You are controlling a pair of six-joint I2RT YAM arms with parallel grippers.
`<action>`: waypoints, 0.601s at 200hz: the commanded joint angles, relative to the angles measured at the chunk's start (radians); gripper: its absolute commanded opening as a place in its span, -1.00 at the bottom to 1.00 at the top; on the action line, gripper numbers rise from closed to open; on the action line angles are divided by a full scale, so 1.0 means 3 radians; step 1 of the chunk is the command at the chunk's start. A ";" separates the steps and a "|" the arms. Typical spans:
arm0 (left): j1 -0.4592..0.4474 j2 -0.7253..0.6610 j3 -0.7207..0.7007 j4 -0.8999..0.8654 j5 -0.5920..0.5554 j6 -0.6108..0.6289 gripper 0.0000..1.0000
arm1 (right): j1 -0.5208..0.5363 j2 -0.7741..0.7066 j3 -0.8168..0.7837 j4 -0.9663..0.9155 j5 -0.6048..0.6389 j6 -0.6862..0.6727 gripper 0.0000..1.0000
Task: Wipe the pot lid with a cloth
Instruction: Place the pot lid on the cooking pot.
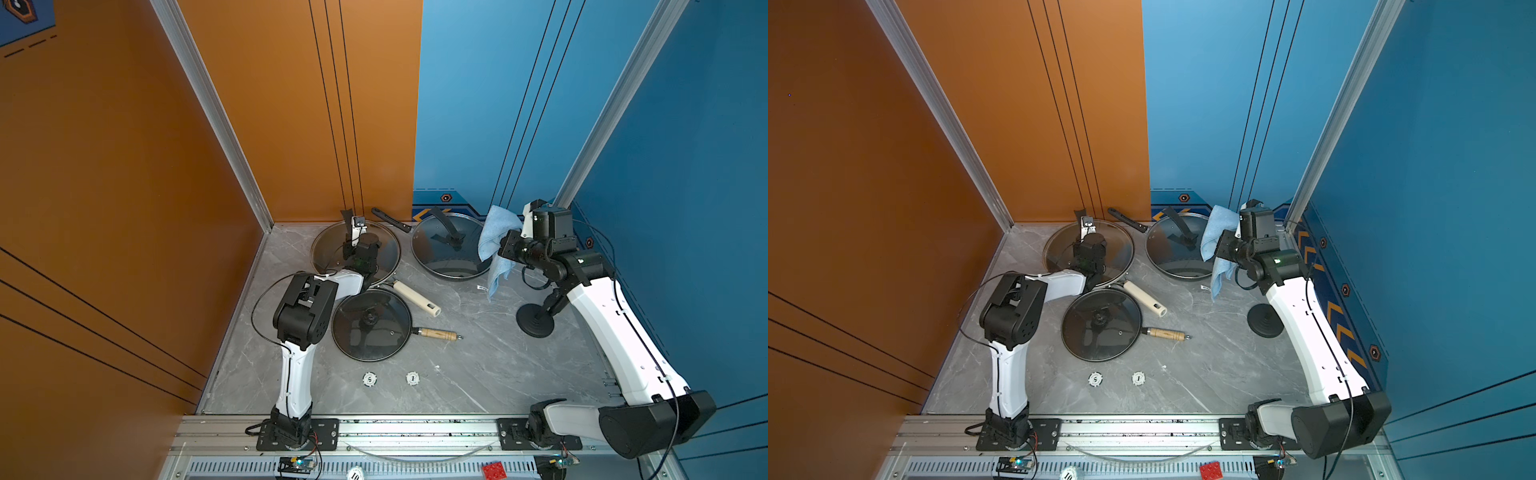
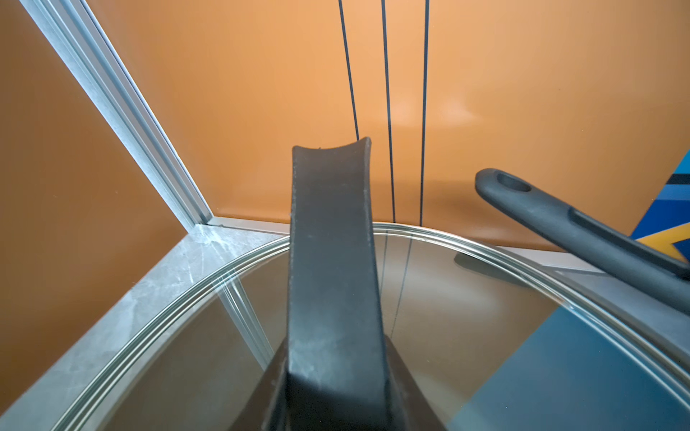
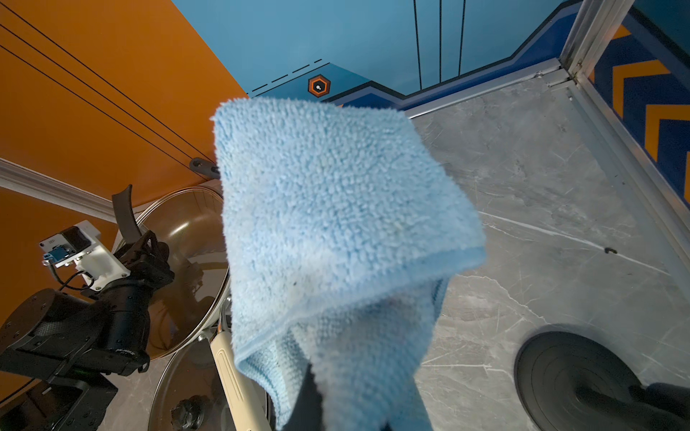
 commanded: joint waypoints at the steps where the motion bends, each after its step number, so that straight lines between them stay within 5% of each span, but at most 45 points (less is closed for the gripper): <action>1: -0.0025 -0.0039 0.0026 0.0388 -0.0135 0.0247 -1.00 | -0.0010 0.0004 0.0092 -0.0031 -0.0039 -0.0077 -1.00; 81: 0.0062 -0.0077 -0.0036 0.0388 0.0055 -0.0458 -1.00 | -0.0006 -0.0045 0.0051 -0.0041 0.0014 -0.0051 -1.00; 120: 0.0013 -0.0078 -0.0027 0.0398 0.0234 -0.0323 -1.00 | -0.0007 -0.0044 0.0048 -0.0038 0.0023 -0.0051 -1.00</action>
